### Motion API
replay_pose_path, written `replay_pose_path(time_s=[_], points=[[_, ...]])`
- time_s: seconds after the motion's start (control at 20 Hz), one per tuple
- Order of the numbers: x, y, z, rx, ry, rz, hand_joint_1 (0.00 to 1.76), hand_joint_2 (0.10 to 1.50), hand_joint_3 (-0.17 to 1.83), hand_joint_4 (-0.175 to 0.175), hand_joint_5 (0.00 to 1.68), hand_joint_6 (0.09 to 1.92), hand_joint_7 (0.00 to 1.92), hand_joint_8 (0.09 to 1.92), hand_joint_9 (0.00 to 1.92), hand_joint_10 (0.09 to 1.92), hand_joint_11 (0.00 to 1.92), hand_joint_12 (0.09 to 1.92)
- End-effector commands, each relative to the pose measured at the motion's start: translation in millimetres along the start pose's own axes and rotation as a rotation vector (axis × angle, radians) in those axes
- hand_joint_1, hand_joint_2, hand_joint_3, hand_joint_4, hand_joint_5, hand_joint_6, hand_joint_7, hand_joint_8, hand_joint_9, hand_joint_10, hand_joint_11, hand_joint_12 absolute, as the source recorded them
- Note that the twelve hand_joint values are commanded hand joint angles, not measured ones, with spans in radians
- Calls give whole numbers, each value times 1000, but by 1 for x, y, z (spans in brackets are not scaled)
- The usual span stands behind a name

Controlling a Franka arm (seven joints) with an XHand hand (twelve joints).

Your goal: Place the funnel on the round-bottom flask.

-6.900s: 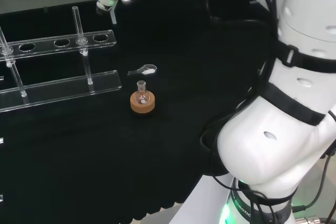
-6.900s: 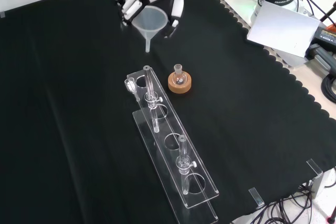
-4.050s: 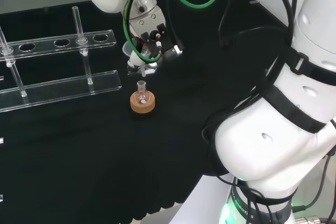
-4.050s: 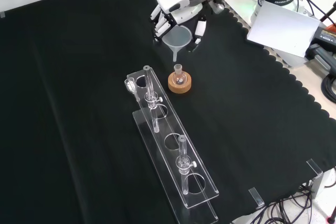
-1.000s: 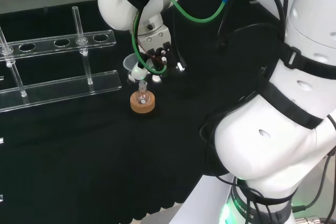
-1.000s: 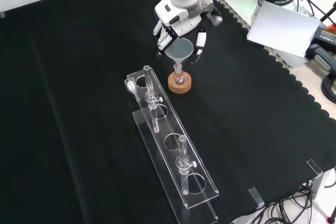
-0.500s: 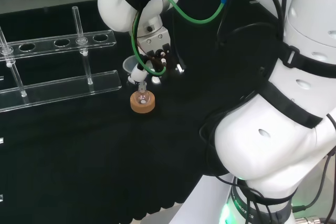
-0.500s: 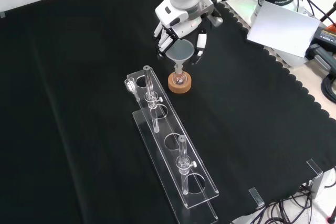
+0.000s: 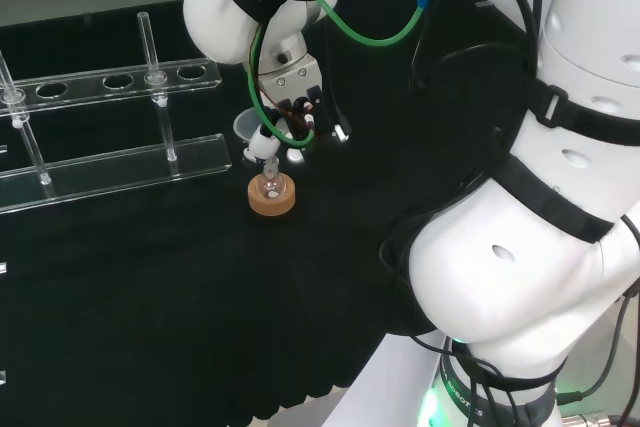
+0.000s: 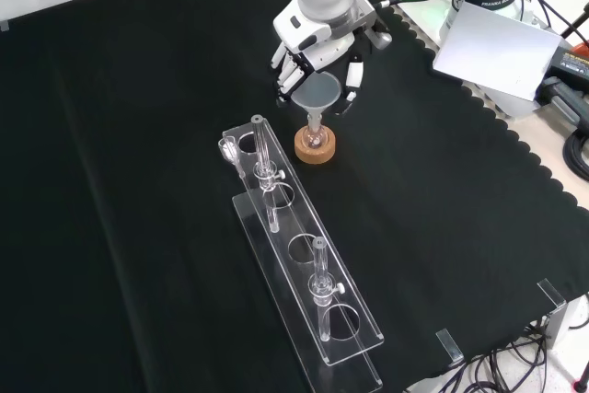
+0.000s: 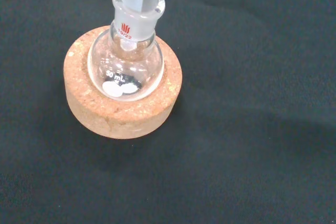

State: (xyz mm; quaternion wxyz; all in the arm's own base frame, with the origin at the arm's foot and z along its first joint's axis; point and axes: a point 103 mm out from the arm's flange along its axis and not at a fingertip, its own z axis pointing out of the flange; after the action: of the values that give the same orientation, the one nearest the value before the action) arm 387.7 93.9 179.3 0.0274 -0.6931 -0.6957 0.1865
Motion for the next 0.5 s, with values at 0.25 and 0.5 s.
replay_pose_path(time_s=[0.25, 0.5], points=[[0, 1, 2, 7, 9, -1, 706, 721, 529, -59, 392, 634, 559, 774, 925, 514, 653, 1236], [0, 1, 9, 11, 14, -9, 701, 719, 529, -59, 392, 612, 548, 782, 908, 532, 646, 1242]])
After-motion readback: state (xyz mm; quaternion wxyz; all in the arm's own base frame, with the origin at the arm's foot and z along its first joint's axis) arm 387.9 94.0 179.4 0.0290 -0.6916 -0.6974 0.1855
